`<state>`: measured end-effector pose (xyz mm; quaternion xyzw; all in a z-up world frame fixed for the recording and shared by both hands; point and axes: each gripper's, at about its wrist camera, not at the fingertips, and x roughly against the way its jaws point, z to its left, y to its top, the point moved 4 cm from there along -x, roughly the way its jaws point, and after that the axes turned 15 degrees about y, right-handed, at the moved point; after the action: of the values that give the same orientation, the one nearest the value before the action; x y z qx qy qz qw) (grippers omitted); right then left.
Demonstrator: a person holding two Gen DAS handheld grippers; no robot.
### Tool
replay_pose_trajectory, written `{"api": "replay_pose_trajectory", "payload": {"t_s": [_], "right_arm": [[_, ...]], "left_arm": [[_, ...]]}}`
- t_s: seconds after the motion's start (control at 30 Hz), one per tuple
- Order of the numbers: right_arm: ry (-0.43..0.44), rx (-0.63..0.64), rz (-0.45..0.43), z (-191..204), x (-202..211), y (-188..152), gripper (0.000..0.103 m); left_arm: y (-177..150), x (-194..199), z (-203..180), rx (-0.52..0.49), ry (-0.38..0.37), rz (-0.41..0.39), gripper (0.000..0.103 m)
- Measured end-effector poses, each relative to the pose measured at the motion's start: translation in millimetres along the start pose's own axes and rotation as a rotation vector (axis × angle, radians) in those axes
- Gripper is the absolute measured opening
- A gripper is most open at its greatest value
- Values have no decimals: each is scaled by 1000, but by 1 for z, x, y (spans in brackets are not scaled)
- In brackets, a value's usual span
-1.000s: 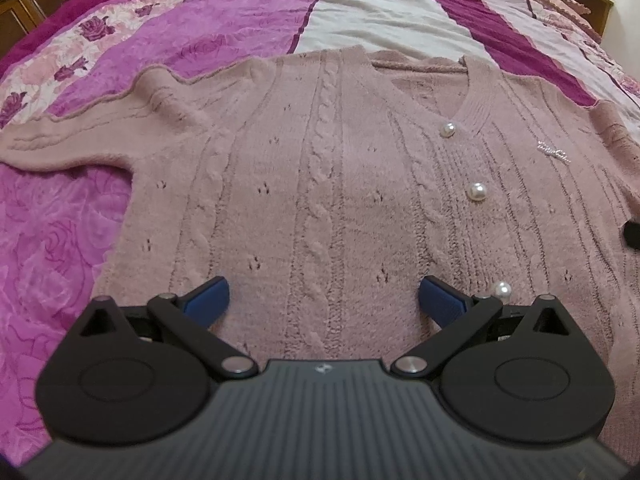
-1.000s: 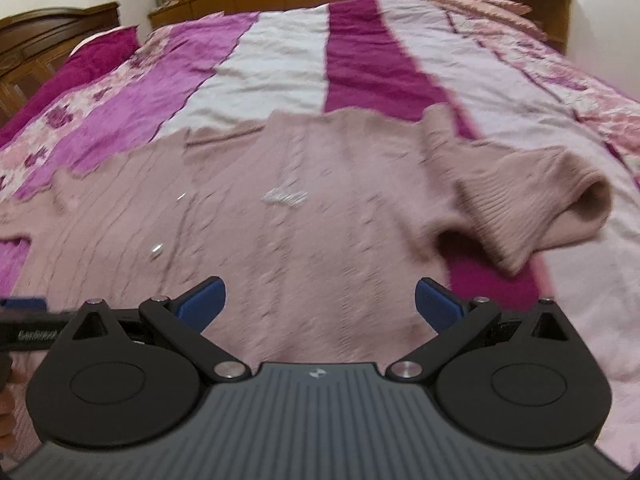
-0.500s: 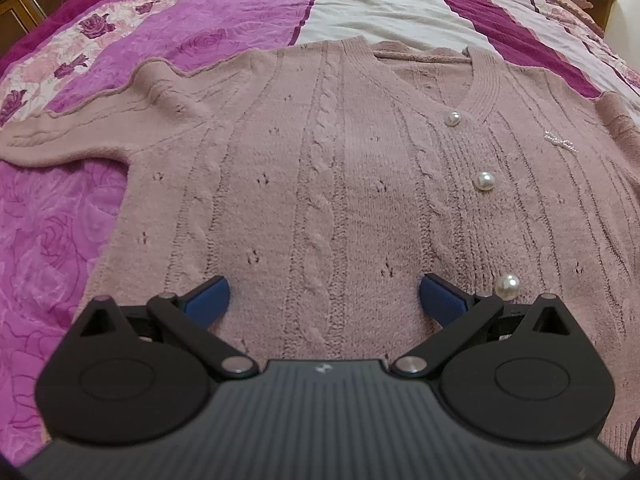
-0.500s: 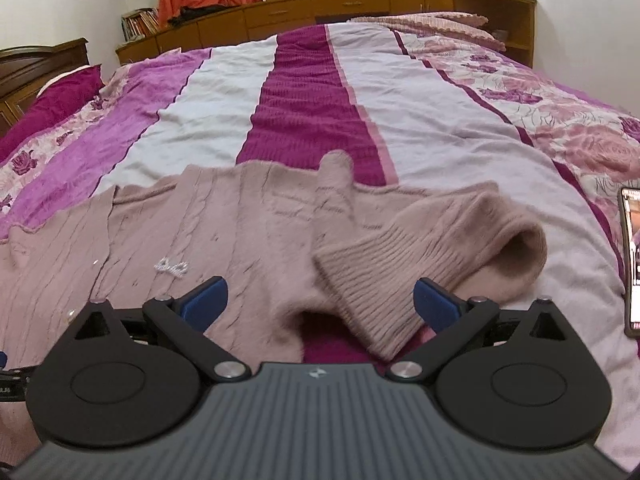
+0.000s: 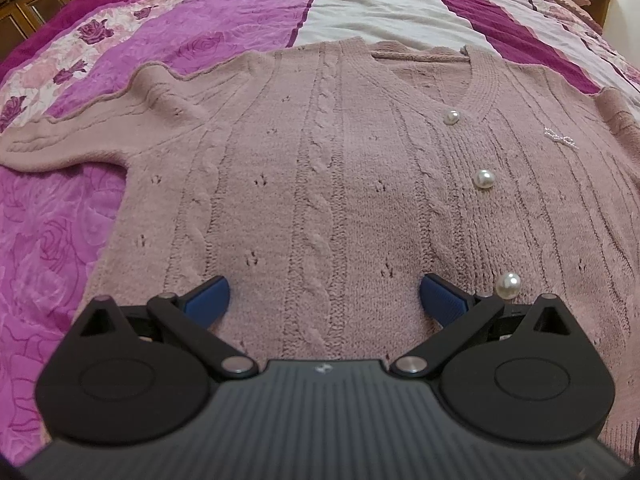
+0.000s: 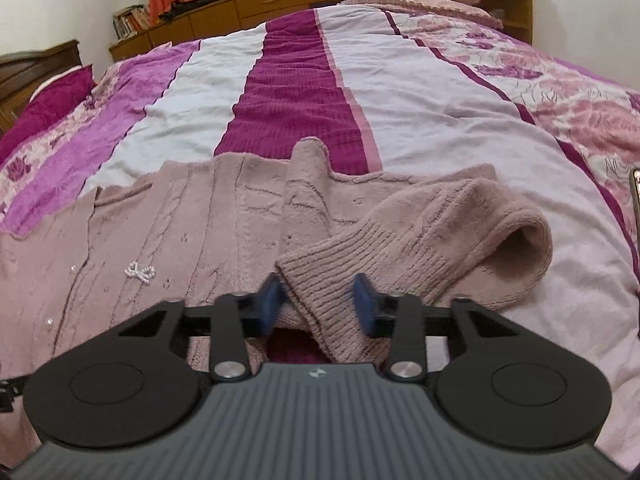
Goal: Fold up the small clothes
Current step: 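Grasp the cardigan sleeve nearest the right tool with the right tool, then carry the held sleeve across the cardigan body and open the right tool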
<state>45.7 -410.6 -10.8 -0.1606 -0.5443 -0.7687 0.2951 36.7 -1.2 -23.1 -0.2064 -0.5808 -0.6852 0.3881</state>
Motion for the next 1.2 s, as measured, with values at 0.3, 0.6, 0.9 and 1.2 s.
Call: {"api": "replay_pose_trajectory", "payload": {"t_s": [0.3, 0.6, 0.9, 1.2], "right_arm": [[69, -56, -63, 3, 27, 17, 5], [210, -85, -122, 34, 54, 51, 5], [390, -99, -150, 94, 64, 87, 5], [552, -38, -137, 183, 57, 126, 5]], "left_arm": [[0, 0, 0, -3, 1, -4, 103], [2, 5, 3, 6, -17, -26, 103], [12, 11, 24, 46, -27, -34, 103], [16, 13, 59, 96, 6, -42, 103]]}}
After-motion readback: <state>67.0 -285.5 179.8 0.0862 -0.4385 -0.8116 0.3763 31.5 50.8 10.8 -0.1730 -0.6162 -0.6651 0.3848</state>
